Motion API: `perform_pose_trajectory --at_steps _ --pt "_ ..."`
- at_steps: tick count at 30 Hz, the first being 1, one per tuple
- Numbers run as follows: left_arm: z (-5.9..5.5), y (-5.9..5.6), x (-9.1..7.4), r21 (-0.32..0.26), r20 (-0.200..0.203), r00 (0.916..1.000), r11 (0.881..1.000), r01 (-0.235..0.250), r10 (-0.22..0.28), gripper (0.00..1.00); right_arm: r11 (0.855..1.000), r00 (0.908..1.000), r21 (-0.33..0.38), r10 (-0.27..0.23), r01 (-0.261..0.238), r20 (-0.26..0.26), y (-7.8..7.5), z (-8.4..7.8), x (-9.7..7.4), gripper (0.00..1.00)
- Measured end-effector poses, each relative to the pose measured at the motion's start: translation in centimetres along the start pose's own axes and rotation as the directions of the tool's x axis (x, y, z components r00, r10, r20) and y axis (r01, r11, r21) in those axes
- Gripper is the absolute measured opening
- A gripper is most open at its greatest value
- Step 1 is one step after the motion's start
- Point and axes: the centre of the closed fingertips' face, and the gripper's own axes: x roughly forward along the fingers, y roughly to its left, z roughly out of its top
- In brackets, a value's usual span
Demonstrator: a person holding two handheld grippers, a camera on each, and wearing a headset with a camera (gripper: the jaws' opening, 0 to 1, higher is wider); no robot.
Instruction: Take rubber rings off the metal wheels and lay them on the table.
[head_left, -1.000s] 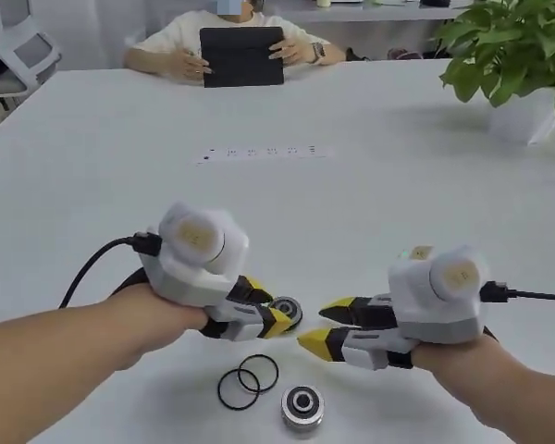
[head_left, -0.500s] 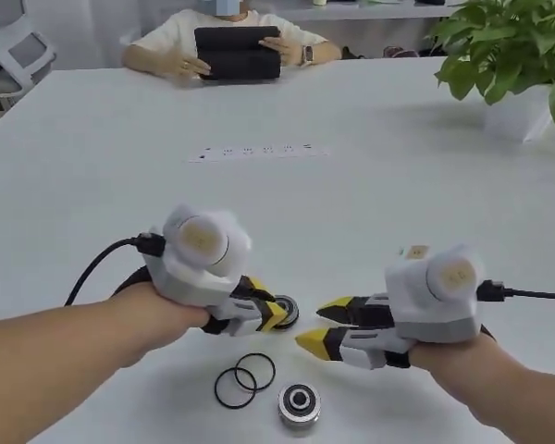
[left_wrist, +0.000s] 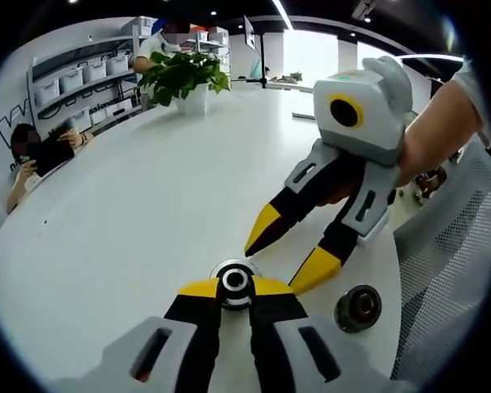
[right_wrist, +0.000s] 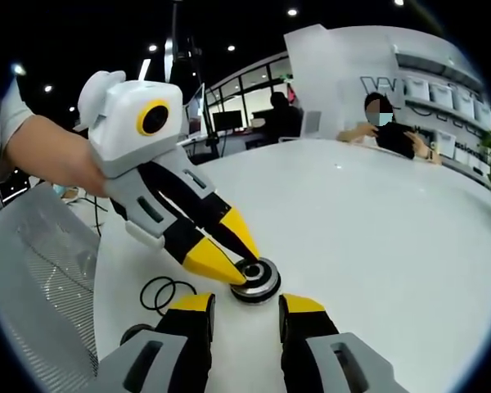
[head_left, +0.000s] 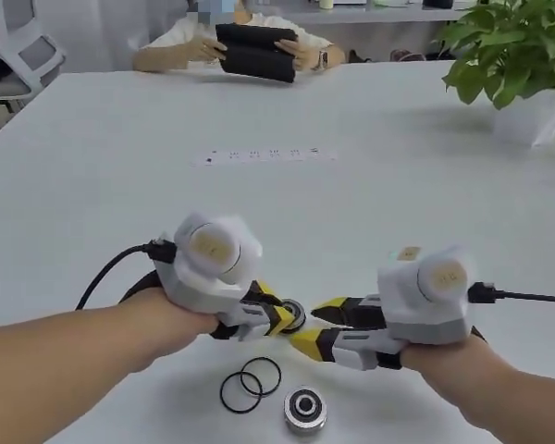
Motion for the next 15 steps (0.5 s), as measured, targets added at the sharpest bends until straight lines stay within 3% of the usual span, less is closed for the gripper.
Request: perform_pose_trajectory --at_steps 15 --pt "0.0 0.0 0.0 -0.009 0.000 0.9999 1.000 -0.012 0.012 0.07 1.000 0.9999 0.010 -0.014 0.014 -0.010 -0.7 0.3 1.1 0.31"
